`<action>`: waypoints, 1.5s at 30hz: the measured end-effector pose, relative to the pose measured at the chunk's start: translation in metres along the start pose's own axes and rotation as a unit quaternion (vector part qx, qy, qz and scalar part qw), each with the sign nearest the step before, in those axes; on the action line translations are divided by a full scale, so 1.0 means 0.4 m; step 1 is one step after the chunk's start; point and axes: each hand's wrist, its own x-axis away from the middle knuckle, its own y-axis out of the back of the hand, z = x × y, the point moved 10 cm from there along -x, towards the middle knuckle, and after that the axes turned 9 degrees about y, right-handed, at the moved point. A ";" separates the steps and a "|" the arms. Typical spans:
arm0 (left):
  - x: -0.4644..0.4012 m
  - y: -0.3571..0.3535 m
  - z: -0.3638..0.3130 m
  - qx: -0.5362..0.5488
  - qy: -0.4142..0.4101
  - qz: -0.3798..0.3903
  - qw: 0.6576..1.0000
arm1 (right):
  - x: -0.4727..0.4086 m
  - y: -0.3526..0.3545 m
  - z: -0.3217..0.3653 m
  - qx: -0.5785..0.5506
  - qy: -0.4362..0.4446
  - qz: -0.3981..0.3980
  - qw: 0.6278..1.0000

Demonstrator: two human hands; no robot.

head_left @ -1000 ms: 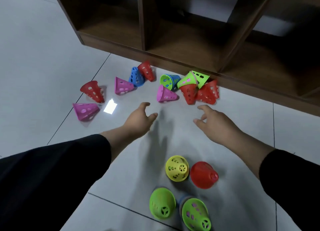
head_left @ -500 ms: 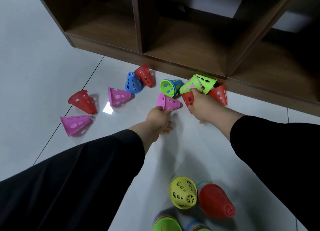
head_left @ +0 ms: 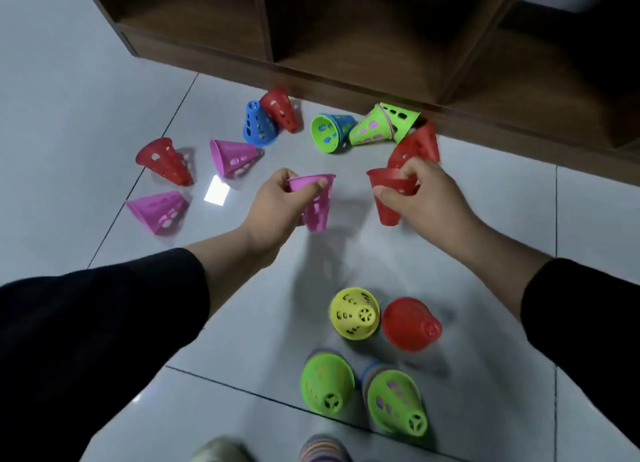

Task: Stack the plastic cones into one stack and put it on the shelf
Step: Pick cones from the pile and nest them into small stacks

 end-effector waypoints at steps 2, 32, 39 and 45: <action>0.066 -0.008 -0.020 -0.079 -0.034 0.022 0.996 | 0.073 0.056 0.029 -0.013 0.005 0.027 1.000; 0.293 -0.246 0.159 -0.632 -0.218 0.108 0.736 | 0.457 -0.045 -0.005 0.153 0.016 0.156 0.976; 0.232 -0.274 0.089 -0.579 -0.231 0.068 0.779 | 0.344 -0.014 -0.037 0.157 0.014 0.129 0.979; 0.122 -0.295 0.020 -0.576 -0.234 0.036 0.782 | 0.222 0.019 -0.064 0.159 0.005 0.103 0.982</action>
